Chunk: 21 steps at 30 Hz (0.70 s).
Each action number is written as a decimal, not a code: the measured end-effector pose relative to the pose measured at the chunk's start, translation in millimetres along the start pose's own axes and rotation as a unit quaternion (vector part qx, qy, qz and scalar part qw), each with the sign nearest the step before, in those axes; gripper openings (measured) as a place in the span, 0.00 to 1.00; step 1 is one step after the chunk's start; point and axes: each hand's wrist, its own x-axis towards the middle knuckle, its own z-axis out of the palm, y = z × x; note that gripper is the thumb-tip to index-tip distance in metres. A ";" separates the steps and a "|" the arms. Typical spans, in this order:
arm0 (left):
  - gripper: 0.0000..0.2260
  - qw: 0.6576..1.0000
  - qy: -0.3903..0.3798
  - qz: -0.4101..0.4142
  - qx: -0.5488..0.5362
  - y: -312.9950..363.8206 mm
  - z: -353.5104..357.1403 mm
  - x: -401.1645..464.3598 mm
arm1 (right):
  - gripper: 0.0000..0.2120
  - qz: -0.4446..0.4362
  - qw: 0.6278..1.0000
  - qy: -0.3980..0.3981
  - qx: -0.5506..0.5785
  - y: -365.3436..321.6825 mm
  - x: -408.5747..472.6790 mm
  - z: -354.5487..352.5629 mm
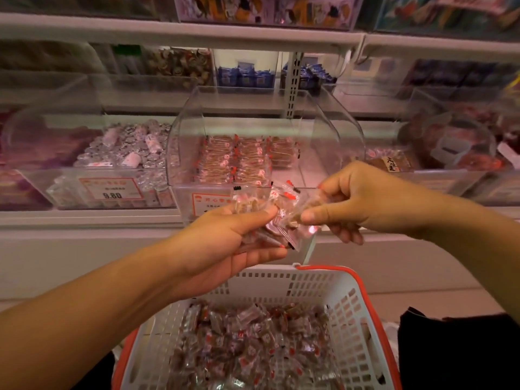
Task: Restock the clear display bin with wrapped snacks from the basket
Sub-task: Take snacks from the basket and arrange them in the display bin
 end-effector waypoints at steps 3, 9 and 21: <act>0.11 1.000 -0.023 -0.013 0.005 -1.7 -0.5 -3.2 | 0.19 -0.024 0.996 0.074 0.040 2.0 5.1 8.7; 0.16 0.999 -0.020 -0.004 -0.037 -2.3 -3.9 -5.1 | 0.24 -0.048 0.972 0.187 0.134 1.3 10.5 41.8; 0.25 0.988 -0.138 -0.063 0.036 28.0 -18.7 -10.6 | 0.17 -0.095 0.986 0.047 0.127 -5.9 4.8 20.6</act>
